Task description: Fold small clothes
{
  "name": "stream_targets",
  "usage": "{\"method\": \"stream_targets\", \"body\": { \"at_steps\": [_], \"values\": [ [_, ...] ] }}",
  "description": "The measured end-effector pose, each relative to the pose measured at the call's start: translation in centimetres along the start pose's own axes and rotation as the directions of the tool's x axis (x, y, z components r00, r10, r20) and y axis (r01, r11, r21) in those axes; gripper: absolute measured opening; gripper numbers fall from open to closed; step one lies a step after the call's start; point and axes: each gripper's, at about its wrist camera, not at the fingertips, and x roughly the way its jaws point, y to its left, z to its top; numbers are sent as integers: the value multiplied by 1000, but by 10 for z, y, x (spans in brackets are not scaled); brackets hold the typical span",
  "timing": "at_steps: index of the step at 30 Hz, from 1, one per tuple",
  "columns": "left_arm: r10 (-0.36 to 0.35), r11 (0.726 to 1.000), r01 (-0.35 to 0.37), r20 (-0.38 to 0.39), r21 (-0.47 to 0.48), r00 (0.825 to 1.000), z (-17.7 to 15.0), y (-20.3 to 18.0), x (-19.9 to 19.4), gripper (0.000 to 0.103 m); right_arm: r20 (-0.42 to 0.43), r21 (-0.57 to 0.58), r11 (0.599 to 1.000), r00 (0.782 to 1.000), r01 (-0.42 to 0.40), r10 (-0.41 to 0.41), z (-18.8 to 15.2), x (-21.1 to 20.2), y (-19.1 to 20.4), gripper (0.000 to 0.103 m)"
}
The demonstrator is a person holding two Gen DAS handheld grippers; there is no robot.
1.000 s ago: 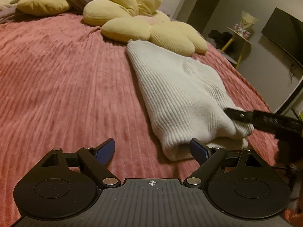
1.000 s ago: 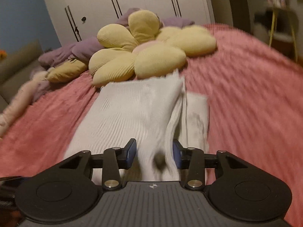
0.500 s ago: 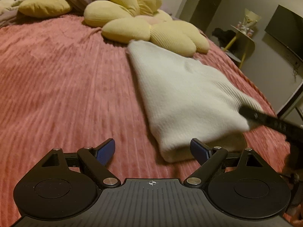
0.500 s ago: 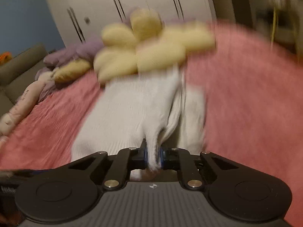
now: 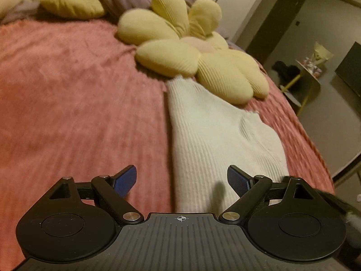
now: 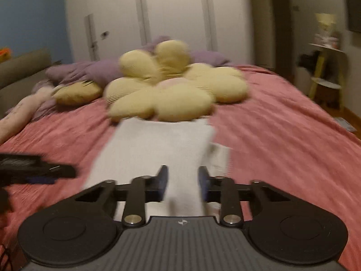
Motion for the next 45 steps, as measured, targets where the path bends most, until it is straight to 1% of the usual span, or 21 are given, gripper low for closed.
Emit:
{"method": "stream_targets", "body": {
  "at_steps": [3, 5, 7, 10, 13, 16, 18, 22, 24, 26, 29, 31, 32, 33, 34, 35, 38, 39, 41, 43, 45],
  "values": [
    [23, 999, -19, -72, 50, 997, -17, -3, 18, 91, -37, -97, 995, 999, -24, 20, -10, 20, 19, 12],
    [33, 992, -26, -50, 123, 998, -29, -4, 23, 94, -81, -143, 989, 997, -26, 14, -27, 27, 24, 12],
    [49, 985, -44, -26, 169, 998, -35, -9, 23, 94, -69, -214, 977, 998, -10, -5, -48, 23, 27, 12],
    [74, 983, -69, -23, 171, 997, -28, -15, 15, 94, -70, -262, 965, 997, -1, -18, -50, 15, 32, 12],
    [71, 987, -74, 26, 145, 997, -13, -14, 7, 93, -48, -206, 978, 999, -5, -5, -28, 7, 27, 10],
    [87, 985, -90, 26, 150, 996, 2, -17, 21, 94, 26, -194, 979, 998, 69, -66, -4, 18, 27, 10],
    [88, 988, -88, 3, 130, 996, 6, -15, 33, 94, 19, -198, 977, 997, 83, -80, 4, 33, 24, 10],
    [56, 994, -51, -52, 96, 997, 2, -14, 53, 97, -8, -283, 943, 982, 178, -188, -13, 67, 9, 9],
    [59, 990, -52, -47, 133, 997, -3, -17, 58, 99, 43, -319, 929, 982, 189, -185, -26, 68, 1, 9],
    [39, 988, -32, -42, 151, 998, -4, -15, 57, 100, 42, -306, 935, 983, 181, -177, -24, 65, -1, 9],
    [-34, 996, 40, -65, 82, 997, 4, 1, 49, 99, 13, -218, 969, 993, 116, -116, -12, 53, -13, 9],
    [-80, 996, 83, -78, 35, 994, 10, 12, 46, 99, -7, -116, 991, 997, 73, -74, -5, 39, -27, 14],
    [-106, 994, 108, -88, 17, 990, 13, 16, 46, 99, -19, -62, 996, 998, 64, -65, -3, 35, -35, 23],
    [-127, 992, 129, -97, 6, 987, 16, 18, 47, 99, -36, -26, 997, 996, 78, -79, -1, 35, -41, 49],
    [-140, 990, 141, -99, 1, 985, 17, 20, 47, 99, -54, 10, 995, 993, 104, -103, -1, 35, -48, 64],
    [-158, 987, 158, -102, -4, 982, 19, 21, 48, 98, -61, 38, 995, 994, 94, -92, -2, 35, -55, 67],
    [-225, 974, 222, -100, -44, 969, 20, 22, 50, 98, -115, 181, 983, 993, -8, 29, -1, 42, -79, 62],
    [-258, 965, 252, -106, -67, 960, 21, 22, 53, 98, -128, 237, 971, 989, -46, 78, -1, 47, -86, 55],
    [-287, 956, 277, -127, -93, 949, 21, 21, 63, 98, -143, 355, 928, 974, -114, 175, -1, 58, -101, 49],
    [-290, 955, 277, -135, -102, 948, 23, 22, 72, 98, -140, 419, 897, 966, -141, 217, -2, 67, -110, 49],
    [-341, 935, 323, -125, -147, 932, 25, 24, 76, 97, -134, 466, 870, 960, -158, 247, -4, 70, -116, 50]
  ]
}}
